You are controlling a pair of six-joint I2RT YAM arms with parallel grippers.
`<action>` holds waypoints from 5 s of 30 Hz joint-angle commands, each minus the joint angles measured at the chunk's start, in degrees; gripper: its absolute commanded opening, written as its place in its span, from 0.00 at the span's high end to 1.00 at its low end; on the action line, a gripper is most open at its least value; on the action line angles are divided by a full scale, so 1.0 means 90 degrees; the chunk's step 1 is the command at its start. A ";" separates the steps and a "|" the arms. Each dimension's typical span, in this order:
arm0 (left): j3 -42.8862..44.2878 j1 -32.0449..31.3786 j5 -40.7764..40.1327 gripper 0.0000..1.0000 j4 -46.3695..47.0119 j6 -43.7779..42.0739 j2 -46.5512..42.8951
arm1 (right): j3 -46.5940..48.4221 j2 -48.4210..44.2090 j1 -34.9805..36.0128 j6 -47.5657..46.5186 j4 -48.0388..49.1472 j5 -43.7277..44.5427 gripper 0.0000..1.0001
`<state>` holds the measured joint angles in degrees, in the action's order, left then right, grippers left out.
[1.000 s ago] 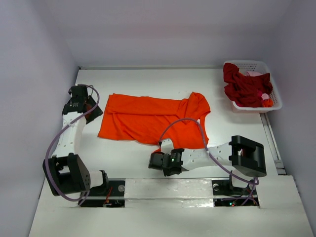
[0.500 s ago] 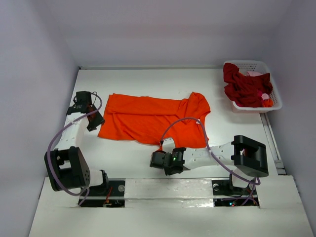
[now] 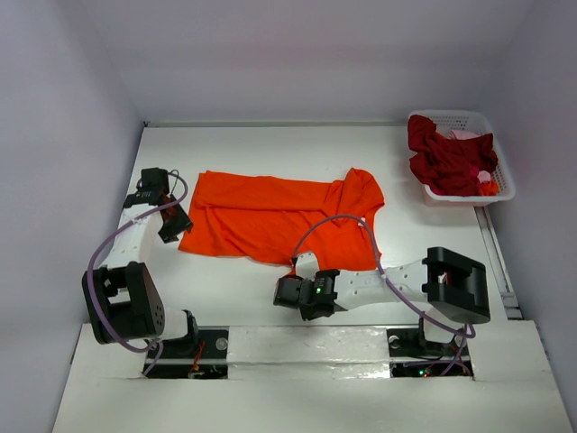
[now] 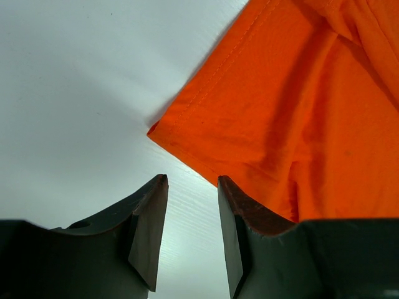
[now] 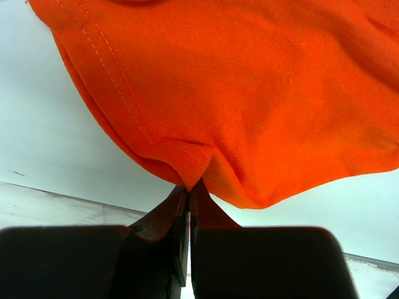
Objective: Fold and stack the t-shirts
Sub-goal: Grap the side of the flattened tshirt closest away from the robot with both arms, then fold the other side of the tshirt into a rectangle
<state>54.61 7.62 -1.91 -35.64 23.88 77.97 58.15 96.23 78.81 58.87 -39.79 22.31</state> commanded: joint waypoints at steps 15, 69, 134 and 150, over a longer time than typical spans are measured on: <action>0.0475 0.0150 -0.0393 0.66 -0.0278 -0.0056 0.0651 | -0.0026 -0.0320 -0.0074 0.0041 0.0202 0.0256 1.00; 0.0251 0.0326 -0.0276 0.81 0.0249 -0.0182 0.2049 | -0.0065 -0.0516 -0.0250 -0.0184 0.0349 0.0295 1.00; 0.2418 0.0560 0.0740 1.00 -0.0259 0.0110 0.2088 | 0.1195 -0.1844 -0.4899 -0.2986 -0.0501 0.0334 1.00; 0.2701 0.0560 0.0808 1.00 -0.0210 0.0169 0.2391 | 0.1791 -0.1454 -0.5446 -0.3563 -0.0462 0.0120 1.00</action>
<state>75.55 12.34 5.61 -37.21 24.97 99.63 71.46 82.46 30.33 28.69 -44.58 23.83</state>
